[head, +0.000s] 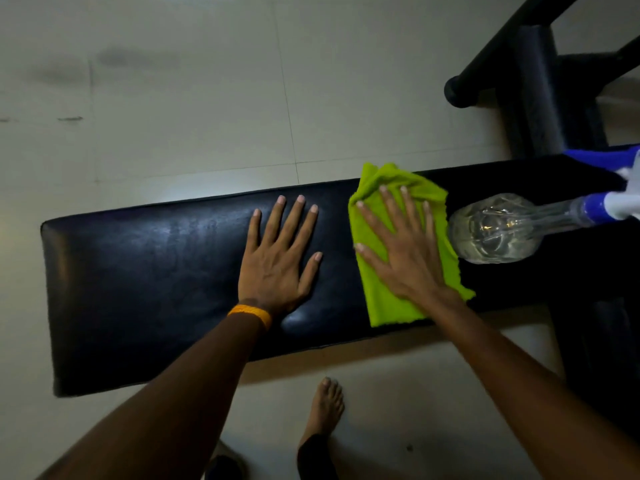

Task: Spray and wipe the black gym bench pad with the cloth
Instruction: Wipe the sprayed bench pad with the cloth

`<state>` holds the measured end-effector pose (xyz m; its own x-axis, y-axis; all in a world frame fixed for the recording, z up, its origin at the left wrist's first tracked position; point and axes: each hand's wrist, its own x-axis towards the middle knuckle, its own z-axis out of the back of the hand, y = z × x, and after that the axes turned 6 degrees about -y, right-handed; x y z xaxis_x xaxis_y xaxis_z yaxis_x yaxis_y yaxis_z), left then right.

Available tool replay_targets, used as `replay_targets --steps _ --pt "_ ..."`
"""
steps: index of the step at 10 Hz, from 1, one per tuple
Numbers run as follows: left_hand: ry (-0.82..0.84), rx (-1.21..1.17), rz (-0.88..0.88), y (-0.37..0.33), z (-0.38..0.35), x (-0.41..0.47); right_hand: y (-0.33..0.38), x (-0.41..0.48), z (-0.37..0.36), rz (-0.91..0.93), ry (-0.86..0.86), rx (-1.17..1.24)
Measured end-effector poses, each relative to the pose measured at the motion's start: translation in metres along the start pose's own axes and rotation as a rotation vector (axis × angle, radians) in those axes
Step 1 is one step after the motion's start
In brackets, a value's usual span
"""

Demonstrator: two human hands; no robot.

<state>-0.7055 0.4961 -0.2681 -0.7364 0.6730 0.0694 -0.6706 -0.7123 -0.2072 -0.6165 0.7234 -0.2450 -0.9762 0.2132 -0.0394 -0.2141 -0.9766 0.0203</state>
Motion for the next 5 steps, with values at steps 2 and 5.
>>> replay_targets --steps 2,5 --pt "0.002 0.01 -0.01 0.0 0.0 0.001 0.066 -0.032 -0.002 -0.324 -0.027 0.004" --pt "0.009 0.01 -0.017 0.002 -0.004 0.001 0.064 -0.02 -0.003 -0.396 -0.057 0.015"
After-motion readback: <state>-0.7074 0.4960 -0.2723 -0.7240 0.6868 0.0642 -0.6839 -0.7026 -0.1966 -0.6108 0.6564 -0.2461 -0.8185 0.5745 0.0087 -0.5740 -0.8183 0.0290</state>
